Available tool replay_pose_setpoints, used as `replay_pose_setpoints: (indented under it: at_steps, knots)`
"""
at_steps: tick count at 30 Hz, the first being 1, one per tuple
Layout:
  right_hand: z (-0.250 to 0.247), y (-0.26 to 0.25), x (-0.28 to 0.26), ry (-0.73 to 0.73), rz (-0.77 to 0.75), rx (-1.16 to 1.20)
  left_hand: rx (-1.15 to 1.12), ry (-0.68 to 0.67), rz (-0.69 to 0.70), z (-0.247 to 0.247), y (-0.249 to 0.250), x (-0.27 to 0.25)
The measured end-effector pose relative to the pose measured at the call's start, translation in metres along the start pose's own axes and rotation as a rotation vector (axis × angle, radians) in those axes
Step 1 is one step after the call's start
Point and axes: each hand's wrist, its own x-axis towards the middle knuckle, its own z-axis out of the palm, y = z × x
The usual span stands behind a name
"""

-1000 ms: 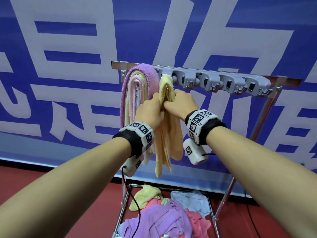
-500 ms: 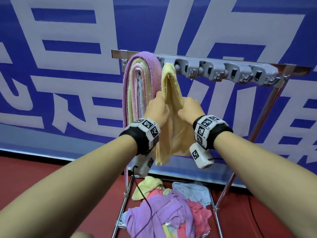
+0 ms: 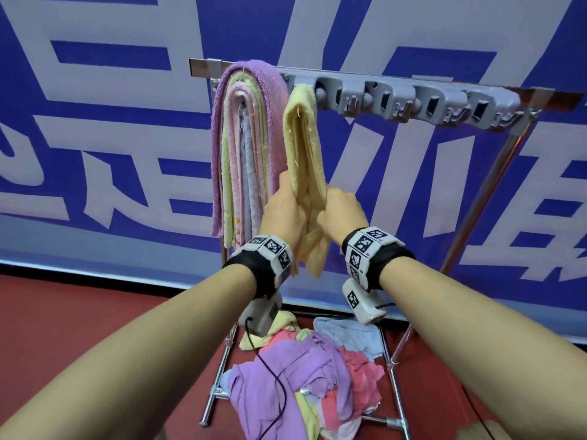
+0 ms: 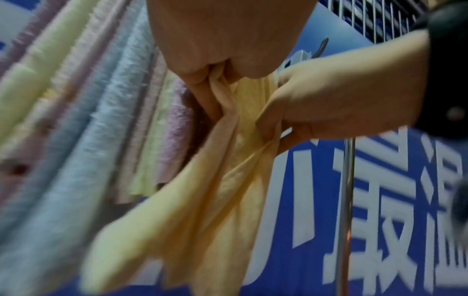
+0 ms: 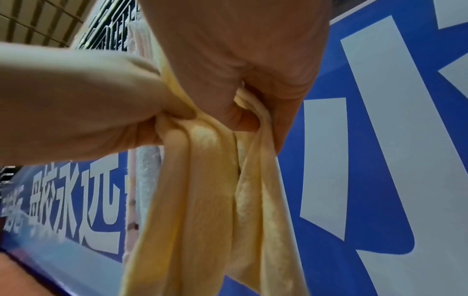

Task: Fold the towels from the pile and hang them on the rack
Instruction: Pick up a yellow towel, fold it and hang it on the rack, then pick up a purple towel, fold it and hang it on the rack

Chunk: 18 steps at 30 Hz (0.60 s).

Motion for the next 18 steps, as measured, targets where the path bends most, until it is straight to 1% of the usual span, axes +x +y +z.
replay_pose_setpoints:
  at_steps: [2,4,6,8,10,14,16,18]
  knots:
    - [-0.001,0.006,0.001,0.032,0.009,-0.054,-0.073,0.001,-0.078,0.013,0.008,0.013]
    - [-0.005,0.013,0.005,0.072,0.029,-0.109,-0.085,-0.020,-0.132,0.022,0.012,0.021]
    - [-0.011,0.018,0.006,0.102,0.051,-0.168,-0.048,-0.009,-0.114,0.022,0.007,0.022]
    - [-0.016,0.024,0.006,0.109,0.074,-0.204,0.007,0.040,-0.089,0.017,-0.005,0.019]
    - [-0.016,0.027,0.004,0.085,0.095,-0.143,0.093,0.049,-0.081,0.010,-0.017,0.016]
    - [0.008,0.026,-0.005,-0.027,0.142,0.116,0.180,0.014,-0.024,0.000,-0.033,0.004]
    - [0.028,0.027,-0.010,-0.106,0.155,0.216,0.220,-0.021,-0.036,0.003,-0.048,-0.008]
    - [0.051,0.033,-0.015,-0.165,0.136,0.274,0.234,-0.101,-0.090,0.012,-0.076,-0.023]
